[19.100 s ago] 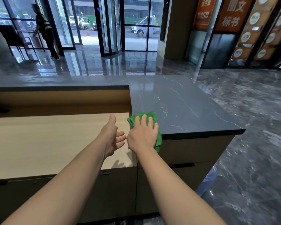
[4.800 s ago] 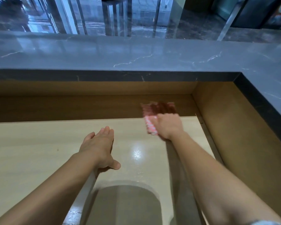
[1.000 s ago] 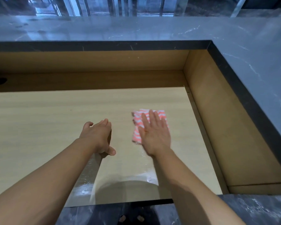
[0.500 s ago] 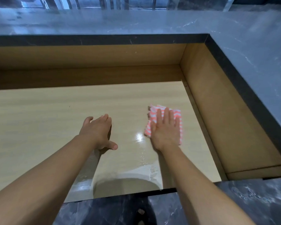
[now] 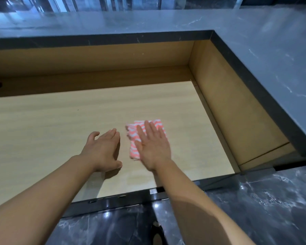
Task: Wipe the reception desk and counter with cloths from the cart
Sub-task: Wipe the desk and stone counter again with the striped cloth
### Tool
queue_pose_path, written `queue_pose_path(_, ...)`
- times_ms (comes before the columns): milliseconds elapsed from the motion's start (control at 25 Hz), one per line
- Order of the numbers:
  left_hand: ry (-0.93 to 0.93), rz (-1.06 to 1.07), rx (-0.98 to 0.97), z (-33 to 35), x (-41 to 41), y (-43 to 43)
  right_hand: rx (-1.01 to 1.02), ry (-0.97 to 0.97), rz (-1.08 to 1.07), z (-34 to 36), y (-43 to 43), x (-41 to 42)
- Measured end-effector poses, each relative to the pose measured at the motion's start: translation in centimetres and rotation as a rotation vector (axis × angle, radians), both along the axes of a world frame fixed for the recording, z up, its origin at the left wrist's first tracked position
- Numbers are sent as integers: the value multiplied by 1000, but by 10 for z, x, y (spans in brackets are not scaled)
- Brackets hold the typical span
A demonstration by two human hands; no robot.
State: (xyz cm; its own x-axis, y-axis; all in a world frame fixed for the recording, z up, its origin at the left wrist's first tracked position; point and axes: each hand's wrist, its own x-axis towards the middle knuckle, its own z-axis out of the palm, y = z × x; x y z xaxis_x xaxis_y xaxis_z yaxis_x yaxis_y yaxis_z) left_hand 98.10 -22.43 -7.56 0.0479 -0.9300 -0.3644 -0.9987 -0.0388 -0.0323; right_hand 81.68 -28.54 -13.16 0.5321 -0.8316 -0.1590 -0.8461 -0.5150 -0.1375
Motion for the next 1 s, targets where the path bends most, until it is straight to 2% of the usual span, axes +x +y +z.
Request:
queue_pose_path(280,-11,-46,43,-6,-15,14,-98,133,-294,5,-43,-133)
queue_pose_path(360,1,-49,45,-10,-14,15,-48,117,-380,4,-44,-141)
queue_pose_path(480,30,-61,31,-13,-12,14,-4,107,-455,3,-27,-107)
queue_pose_path(640,34,-64,23,-14,-12,13,-36,36,-310,-5,27,-26)
queue_pose_path(760,37,-65,21,-14,-15,11,19,-30,-173,-7,58,19)
queue_pose_path(920,23,-62,49,-13,-15,11,1,-47,-35,-6,53,2)
queue_pose_path(1000,9,-58,59,-13,-15,10,-56,-30,-55,-7,43,-31)
